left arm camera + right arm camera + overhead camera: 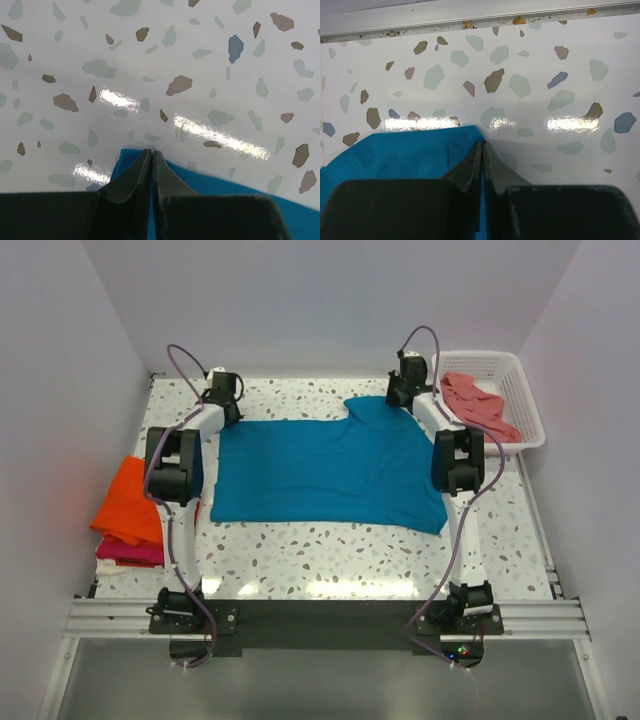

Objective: Fold and stack the t-shirts
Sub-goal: Fold the tshirt

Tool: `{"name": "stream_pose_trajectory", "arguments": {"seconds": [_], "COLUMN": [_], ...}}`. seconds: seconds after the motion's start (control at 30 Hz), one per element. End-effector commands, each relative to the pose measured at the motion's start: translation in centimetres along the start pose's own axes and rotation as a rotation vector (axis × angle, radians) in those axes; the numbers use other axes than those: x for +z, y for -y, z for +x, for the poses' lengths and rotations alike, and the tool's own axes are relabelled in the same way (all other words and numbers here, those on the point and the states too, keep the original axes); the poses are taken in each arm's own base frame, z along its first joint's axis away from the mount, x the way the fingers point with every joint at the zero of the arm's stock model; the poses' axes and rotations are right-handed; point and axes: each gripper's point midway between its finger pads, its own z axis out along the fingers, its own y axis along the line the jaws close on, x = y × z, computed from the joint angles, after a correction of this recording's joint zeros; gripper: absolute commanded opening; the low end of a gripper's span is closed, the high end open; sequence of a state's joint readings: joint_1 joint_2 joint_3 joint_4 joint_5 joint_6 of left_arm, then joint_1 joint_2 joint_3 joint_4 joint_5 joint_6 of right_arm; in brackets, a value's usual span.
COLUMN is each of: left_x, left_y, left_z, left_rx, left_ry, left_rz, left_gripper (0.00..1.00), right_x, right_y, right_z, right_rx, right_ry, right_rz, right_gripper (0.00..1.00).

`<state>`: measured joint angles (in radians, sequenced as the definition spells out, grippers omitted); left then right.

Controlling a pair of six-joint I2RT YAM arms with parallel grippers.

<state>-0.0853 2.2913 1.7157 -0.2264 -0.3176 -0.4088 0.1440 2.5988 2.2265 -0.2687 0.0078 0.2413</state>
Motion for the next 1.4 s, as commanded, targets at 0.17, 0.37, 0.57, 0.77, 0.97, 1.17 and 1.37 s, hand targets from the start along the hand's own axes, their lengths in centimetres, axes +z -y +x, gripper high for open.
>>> {"name": "stream_pose_trajectory", "arguments": {"seconds": [0.17,0.37,0.57,0.77,0.97,1.17,1.37], "left_x": [-0.3,-0.7,-1.7,-2.7,-3.3,-3.0,-2.7], "left_y": [0.3,0.1,0.1,0.0,-0.9,-1.4,-1.6], "left_z": [-2.9,-4.0,-5.8,-6.8,-6.6,-5.2,-4.7], "left_rx": [-0.035,-0.045,-0.072,-0.083,-0.078,-0.067,-0.056], "left_ry": [0.062,0.092,0.141,0.166,0.168,0.138,0.12], "left_rz": [0.017,0.025,0.049,0.047,0.015,0.0,-0.015], "left_gripper": [0.0,0.0,0.01,0.19,0.36,0.37,0.37], "right_x": [-2.8,-3.9,-5.3,-6.0,-6.5,-6.8,-6.9], "right_y": [-1.0,-1.2,-1.2,-1.5,-1.5,-1.3,-1.4], "right_z": [-4.1,-5.9,-6.8,-7.3,-7.4,-6.9,-6.9], "right_rx": [-0.012,-0.007,-0.011,-0.001,-0.012,-0.023,-0.018], "right_ry": [0.085,0.122,0.123,0.133,0.132,0.125,0.127], "right_rz": [-0.011,-0.002,0.009,-0.01,-0.009,-0.004,-0.011], "right_gripper": [0.0,0.0,0.0,0.0,0.0,0.0,0.0]}}
